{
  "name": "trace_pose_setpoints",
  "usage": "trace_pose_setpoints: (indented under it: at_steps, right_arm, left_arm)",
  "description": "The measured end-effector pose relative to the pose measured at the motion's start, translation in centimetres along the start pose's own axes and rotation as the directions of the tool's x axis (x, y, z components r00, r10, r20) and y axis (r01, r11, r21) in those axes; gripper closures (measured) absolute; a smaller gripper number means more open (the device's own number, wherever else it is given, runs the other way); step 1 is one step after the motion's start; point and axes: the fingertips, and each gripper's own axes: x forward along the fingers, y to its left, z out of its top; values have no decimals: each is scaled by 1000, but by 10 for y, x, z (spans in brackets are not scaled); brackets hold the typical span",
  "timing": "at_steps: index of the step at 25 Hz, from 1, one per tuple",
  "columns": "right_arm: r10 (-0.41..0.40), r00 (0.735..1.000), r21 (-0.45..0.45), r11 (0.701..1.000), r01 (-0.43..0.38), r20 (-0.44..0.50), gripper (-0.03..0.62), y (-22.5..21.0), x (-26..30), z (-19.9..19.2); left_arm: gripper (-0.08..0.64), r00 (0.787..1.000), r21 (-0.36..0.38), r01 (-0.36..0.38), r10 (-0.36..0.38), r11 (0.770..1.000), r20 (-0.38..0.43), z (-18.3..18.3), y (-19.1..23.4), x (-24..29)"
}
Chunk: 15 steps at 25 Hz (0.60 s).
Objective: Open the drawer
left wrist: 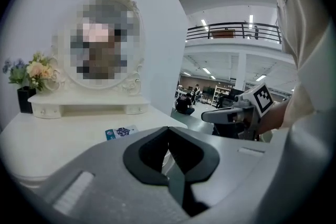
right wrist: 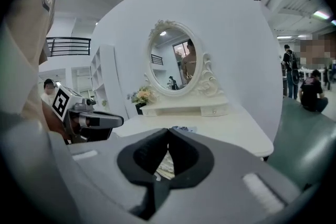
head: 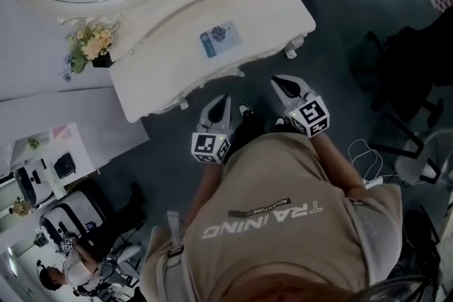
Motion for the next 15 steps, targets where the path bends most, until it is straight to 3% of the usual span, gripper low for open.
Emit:
trace_pose_setpoints:
  at_steps: [5, 10, 15]
  right_arm:
    - [-40, 997, -21, 999, 39, -58, 589, 8, 35, 17]
    - [-56, 988, -68, 997, 47, -141, 589, 12, 71, 21]
    - [-124, 982, -32, 992, 121, -144, 589, 4, 99, 23]
  left_arm:
    - [552, 999, 13, 52, -52, 999, 6, 2, 41, 7]
    - [552, 993, -49, 112, -110, 992, 42, 11, 85, 15]
    - [552, 993, 39, 120, -120, 992, -12, -1, 123, 26]
